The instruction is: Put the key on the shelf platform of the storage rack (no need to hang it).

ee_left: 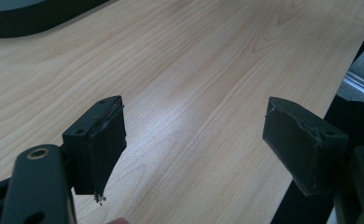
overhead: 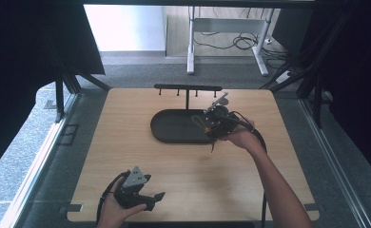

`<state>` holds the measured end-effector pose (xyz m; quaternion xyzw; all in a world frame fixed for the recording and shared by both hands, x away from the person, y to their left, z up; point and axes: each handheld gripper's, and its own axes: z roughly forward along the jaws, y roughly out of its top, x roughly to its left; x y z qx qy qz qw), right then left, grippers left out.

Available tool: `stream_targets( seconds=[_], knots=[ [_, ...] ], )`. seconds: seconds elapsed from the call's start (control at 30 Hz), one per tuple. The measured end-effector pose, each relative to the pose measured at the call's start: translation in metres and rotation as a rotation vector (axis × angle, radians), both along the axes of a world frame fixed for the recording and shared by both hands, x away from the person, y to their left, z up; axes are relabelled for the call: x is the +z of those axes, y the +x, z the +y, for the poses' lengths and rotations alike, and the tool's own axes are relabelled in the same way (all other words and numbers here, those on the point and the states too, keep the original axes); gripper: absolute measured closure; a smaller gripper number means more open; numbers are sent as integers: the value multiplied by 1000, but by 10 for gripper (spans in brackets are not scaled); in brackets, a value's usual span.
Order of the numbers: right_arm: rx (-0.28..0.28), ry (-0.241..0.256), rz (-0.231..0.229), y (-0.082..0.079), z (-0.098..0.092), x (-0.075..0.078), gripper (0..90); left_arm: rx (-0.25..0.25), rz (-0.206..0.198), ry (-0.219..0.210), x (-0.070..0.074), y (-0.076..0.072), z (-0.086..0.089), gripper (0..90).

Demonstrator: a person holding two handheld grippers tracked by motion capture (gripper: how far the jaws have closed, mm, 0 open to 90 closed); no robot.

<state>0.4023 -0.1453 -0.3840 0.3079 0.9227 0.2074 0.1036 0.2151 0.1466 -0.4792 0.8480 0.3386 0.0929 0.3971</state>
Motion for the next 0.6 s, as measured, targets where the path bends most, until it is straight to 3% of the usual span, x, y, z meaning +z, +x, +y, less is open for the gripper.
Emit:
stream_targets(
  seconds=[0.6],
  knots=[
    [-13,-7,6,17,6,-2,665,4,-2,-5,0,0,1,219]
  ],
)
